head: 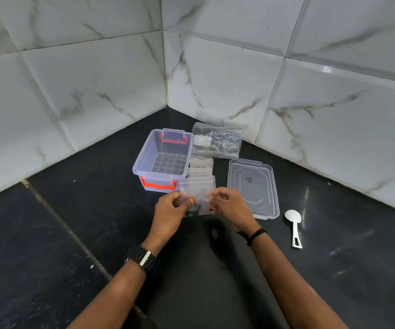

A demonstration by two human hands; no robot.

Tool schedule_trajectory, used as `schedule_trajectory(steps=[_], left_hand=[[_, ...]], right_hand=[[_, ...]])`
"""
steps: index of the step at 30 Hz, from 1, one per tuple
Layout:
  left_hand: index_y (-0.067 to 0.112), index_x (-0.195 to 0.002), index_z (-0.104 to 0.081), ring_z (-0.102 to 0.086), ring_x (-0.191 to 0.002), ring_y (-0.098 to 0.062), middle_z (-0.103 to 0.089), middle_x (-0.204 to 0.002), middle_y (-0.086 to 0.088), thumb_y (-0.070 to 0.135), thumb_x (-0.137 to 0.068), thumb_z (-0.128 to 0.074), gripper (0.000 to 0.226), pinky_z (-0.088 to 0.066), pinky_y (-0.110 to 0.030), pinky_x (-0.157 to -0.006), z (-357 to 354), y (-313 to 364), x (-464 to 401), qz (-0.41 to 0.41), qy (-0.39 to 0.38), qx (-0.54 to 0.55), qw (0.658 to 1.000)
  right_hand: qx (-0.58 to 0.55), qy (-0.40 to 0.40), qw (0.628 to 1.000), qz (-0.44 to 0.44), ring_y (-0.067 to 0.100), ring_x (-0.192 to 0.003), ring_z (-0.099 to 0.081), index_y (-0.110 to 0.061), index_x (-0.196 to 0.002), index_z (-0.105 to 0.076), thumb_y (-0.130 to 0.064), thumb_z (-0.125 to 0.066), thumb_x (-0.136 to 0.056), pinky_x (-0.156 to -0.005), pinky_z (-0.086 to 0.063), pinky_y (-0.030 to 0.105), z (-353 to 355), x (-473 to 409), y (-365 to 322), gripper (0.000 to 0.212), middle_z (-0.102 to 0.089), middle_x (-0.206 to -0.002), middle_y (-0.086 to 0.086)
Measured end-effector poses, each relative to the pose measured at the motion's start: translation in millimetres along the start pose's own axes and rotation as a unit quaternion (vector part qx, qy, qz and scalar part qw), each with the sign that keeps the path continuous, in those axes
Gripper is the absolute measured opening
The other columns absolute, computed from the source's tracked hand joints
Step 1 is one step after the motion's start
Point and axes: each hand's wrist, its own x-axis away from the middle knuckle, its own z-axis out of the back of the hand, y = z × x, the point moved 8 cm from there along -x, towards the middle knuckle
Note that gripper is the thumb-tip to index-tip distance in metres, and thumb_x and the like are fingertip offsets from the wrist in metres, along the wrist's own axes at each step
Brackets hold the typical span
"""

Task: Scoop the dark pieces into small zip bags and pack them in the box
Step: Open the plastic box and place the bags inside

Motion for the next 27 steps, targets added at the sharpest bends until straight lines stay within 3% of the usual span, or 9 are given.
schedule_trajectory(steps=[2,5,10,13,15,18,23,25,27], left_hand=[[0.014,-0.089,-0.071,-0.070,-0.083,-0.014,-0.074,-0.087,0.002,0.017,-0.085,-0.070,0.005,-0.056,-0.040,-0.085,11.8,4.5,-3.5,-0.010,0.027,-0.010,1.000],[0.015,-0.085,-0.071,-0.071,-0.081,-0.013,-0.074,-0.084,0.002,0.015,-0.085,-0.070,0.001,-0.057,-0.039,-0.084,28.7,13.0,-8.1,-0.023,0.059,-0.006,0.998],[0.008,-0.090,-0.070,-0.072,-0.082,-0.022,-0.074,-0.086,-0.005,0.013,-0.087,-0.067,0.006,-0.059,-0.037,-0.077,50.8,32.0,-16.7,-0.039,0.073,0.036,0.996],[0.007,-0.104,-0.065,-0.072,-0.081,-0.026,-0.073,-0.094,-0.010,0.009,-0.089,-0.064,0.015,-0.058,-0.029,-0.066,63.9,49.0,-23.6,-0.064,0.077,0.074,0.992],[0.013,-0.113,-0.062,-0.072,-0.085,-0.020,-0.072,-0.101,-0.006,0.009,-0.089,-0.063,0.024,-0.058,-0.029,-0.069,73.1,60.2,-30.0,-0.083,0.089,0.076,0.990],[0.020,-0.108,-0.063,-0.071,-0.087,-0.014,-0.071,-0.102,-0.001,0.009,-0.090,-0.062,0.021,-0.058,-0.029,-0.075,80.8,73.3,-42.1,-0.085,0.092,0.069,0.990],[0.014,-0.095,-0.064,-0.069,-0.063,-0.010,-0.072,-0.076,0.002,0.001,-0.089,-0.059,0.015,-0.053,-0.019,-0.058,80.9,87.7,-65.6,-0.065,0.048,0.070,0.994],[0.010,-0.094,-0.064,-0.068,-0.060,-0.008,-0.071,-0.074,-0.001,0.000,-0.089,-0.059,0.012,-0.051,-0.016,-0.054,82.7,90.0,-77.0,-0.058,0.044,0.068,0.995],[0.008,-0.093,-0.063,-0.068,-0.060,-0.009,-0.070,-0.079,-0.006,-0.002,-0.088,-0.060,0.012,-0.052,-0.018,-0.055,86.4,89.4,-93.5,-0.047,0.051,0.063,0.996]], right_hand=[[0.102,0.046,0.994,0.009,0.015,-0.069,-0.058,-0.008,-0.090,-0.064,-0.006,-0.048,-0.092,-0.063,-0.051,0.023,7.0,-9.5,-4.3,0.015,-0.061,-0.075,0.001],[0.280,0.093,0.955,0.035,0.015,-0.079,-0.051,-0.005,-0.096,-0.061,-0.018,-0.058,-0.090,-0.068,-0.038,0.020,12.1,-22.7,-8.0,0.014,-0.058,-0.084,0.002],[0.311,0.100,0.945,-0.008,0.023,-0.080,-0.054,0.000,-0.096,-0.058,-0.016,-0.071,-0.080,-0.066,-0.042,0.028,6.4,-36.1,5.5,0.026,-0.056,-0.088,0.007],[0.281,0.093,0.954,-0.047,0.018,-0.055,-0.057,0.000,-0.075,-0.062,-0.005,-0.070,-0.077,-0.050,-0.051,0.028,7.1,-40.1,11.3,0.010,-0.062,-0.075,0.011],[0.259,0.080,0.961,-0.061,0.015,-0.041,-0.056,-0.001,-0.063,-0.061,-0.001,-0.068,-0.077,-0.042,-0.051,0.025,7.5,-41.5,15.0,0.016,-0.065,-0.066,0.014],[0.246,0.058,0.965,-0.066,0.009,-0.031,-0.052,-0.008,-0.054,-0.056,0.001,-0.062,-0.080,-0.038,-0.047,0.018,6.4,-39.6,10.2,0.028,-0.060,-0.054,0.009],[0.085,0.028,0.993,-0.079,0.022,-0.051,-0.061,-0.006,-0.068,-0.053,0.002,-0.059,-0.085,-0.045,-0.051,0.022,8.5,-41.5,9.2,0.019,-0.062,-0.056,0.010],[-0.007,0.020,0.997,-0.078,0.024,-0.057,-0.061,0.003,-0.086,-0.055,0.006,-0.057,-0.086,-0.048,-0.052,0.025,13.0,-43.6,3.4,0.003,-0.062,-0.065,0.017],[-0.071,0.013,0.996,-0.059,0.025,-0.058,-0.059,0.006,-0.100,-0.053,0.008,-0.054,-0.087,-0.051,-0.052,0.027,17.2,-48.6,-12.0,0.013,-0.060,-0.072,0.019]])
